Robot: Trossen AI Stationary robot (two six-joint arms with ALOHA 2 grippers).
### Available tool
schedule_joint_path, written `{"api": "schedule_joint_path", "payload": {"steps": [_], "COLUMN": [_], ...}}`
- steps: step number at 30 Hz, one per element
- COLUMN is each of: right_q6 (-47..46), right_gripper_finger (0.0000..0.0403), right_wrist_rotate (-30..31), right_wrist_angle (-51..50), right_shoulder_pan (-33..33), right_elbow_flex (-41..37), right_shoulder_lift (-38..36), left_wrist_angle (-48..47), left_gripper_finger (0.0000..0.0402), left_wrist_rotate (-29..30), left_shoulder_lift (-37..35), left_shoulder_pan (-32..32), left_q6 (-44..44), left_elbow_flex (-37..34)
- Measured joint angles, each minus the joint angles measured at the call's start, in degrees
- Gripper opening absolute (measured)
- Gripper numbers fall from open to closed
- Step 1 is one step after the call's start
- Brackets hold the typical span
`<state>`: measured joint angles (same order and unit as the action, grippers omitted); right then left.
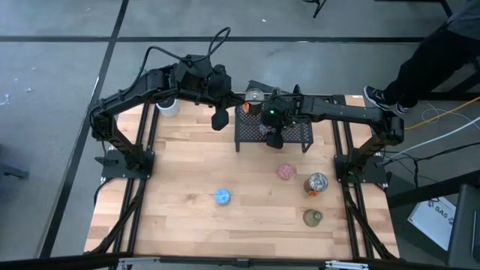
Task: Pick & Place candle stick holders
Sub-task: Put the red scented candle on the shelf
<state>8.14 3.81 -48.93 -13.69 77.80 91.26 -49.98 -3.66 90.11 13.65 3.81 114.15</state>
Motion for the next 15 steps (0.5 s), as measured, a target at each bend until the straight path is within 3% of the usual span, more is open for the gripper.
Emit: {"api": "schedule_joint_path", "payload": {"steps": [15], "right_q6": [-0.26], "right_gripper_finger": [0.0301], "right_wrist_rotate": [0.0], "right_wrist_angle": [-1.62], "right_shoulder_pan": [0.57], "right_elbow_flex": [0.68], "right_shoulder_lift": [-0.3], "left_wrist_angle": [0.0], "left_gripper_finger": [0.0002], "left_wrist_rotate": [0.0], "left_shoulder_lift": [0.0], "left_shoulder_pan": [0.0], "left_q6": [0.0], "left_elbow_flex": [0.0]}}
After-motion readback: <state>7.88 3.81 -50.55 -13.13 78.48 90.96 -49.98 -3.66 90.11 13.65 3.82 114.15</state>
